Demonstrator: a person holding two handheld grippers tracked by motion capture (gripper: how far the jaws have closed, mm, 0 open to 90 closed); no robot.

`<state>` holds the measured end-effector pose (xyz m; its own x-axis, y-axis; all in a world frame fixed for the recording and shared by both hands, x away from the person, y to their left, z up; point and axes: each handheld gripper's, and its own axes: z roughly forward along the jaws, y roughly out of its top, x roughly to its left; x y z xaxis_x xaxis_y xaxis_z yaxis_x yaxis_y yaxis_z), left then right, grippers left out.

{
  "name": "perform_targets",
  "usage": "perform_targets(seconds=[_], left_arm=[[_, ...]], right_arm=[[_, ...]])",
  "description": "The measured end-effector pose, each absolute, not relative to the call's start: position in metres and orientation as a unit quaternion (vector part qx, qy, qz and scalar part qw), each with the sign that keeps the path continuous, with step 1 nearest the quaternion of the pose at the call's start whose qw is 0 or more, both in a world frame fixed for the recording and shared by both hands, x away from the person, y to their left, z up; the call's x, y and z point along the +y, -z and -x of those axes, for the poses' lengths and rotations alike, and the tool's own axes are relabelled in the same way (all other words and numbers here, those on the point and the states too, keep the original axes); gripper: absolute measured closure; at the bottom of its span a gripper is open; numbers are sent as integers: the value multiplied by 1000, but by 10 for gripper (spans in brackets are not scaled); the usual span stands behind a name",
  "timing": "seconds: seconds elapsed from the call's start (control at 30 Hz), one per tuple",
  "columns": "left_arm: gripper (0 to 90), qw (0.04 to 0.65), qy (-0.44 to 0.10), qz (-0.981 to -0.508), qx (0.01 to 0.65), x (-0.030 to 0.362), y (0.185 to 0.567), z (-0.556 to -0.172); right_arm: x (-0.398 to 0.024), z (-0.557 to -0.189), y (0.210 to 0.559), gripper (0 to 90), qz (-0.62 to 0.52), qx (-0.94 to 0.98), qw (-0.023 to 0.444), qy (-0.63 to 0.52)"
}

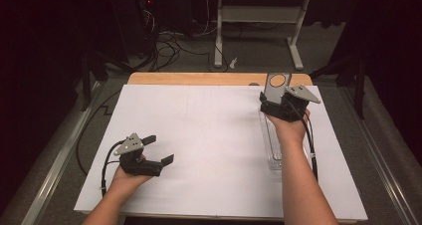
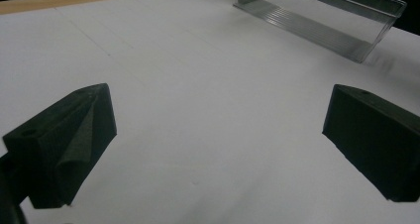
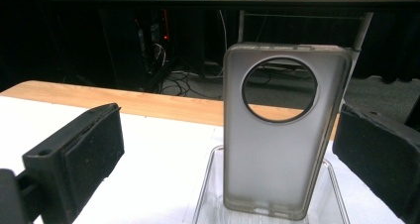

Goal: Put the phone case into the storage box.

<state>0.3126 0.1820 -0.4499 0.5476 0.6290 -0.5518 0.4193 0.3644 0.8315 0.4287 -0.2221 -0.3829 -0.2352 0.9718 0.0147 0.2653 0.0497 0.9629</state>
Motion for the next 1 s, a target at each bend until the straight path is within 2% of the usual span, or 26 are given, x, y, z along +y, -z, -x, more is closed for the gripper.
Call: perform_targets(seconds=[1.0], left_arm=[[13, 685, -83, -549, 472, 185, 445, -311]], right_arm=[[-235, -355, 367, 4, -443, 651, 345, -511]])
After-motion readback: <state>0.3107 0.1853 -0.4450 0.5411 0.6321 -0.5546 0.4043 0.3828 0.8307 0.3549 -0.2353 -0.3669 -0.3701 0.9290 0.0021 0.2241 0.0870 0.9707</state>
